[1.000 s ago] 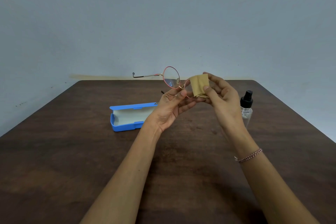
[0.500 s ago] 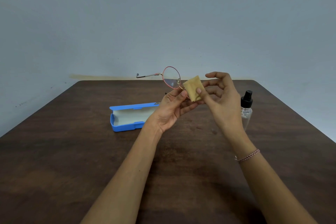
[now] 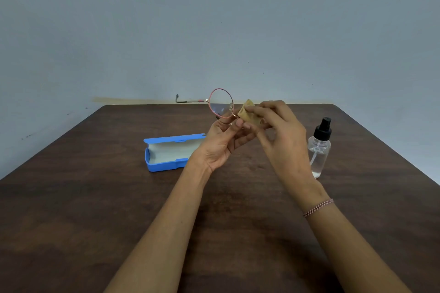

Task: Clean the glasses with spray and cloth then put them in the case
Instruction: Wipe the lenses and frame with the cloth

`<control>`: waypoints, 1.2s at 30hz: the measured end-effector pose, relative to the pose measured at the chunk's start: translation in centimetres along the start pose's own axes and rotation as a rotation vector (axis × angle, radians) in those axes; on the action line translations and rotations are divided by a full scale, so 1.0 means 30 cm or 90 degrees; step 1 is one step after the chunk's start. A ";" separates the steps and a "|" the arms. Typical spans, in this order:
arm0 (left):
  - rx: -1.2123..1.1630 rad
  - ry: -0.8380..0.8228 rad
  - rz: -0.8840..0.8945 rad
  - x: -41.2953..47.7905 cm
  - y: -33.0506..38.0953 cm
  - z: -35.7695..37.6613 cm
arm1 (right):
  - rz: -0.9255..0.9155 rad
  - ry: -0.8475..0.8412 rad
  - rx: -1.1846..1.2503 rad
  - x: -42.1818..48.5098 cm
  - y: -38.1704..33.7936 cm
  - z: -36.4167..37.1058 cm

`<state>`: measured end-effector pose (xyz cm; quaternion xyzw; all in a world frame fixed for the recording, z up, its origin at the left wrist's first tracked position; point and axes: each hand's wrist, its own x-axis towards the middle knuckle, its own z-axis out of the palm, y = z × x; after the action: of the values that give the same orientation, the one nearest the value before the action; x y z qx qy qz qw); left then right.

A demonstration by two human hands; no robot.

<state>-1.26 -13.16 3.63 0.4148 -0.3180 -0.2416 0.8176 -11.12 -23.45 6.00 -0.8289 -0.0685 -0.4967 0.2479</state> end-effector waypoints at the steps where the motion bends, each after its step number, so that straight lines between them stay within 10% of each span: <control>1: -0.003 -0.016 -0.001 -0.003 0.003 0.004 | 0.005 0.007 0.006 0.001 0.004 -0.003; 36: -0.011 -0.027 0.015 -0.022 0.027 -0.007 | -0.104 0.014 0.037 -0.021 -0.027 0.027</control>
<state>-1.44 -12.19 4.00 0.3988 -0.3380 -0.2434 0.8170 -11.10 -22.29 5.42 -0.8076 -0.1474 -0.5221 0.2313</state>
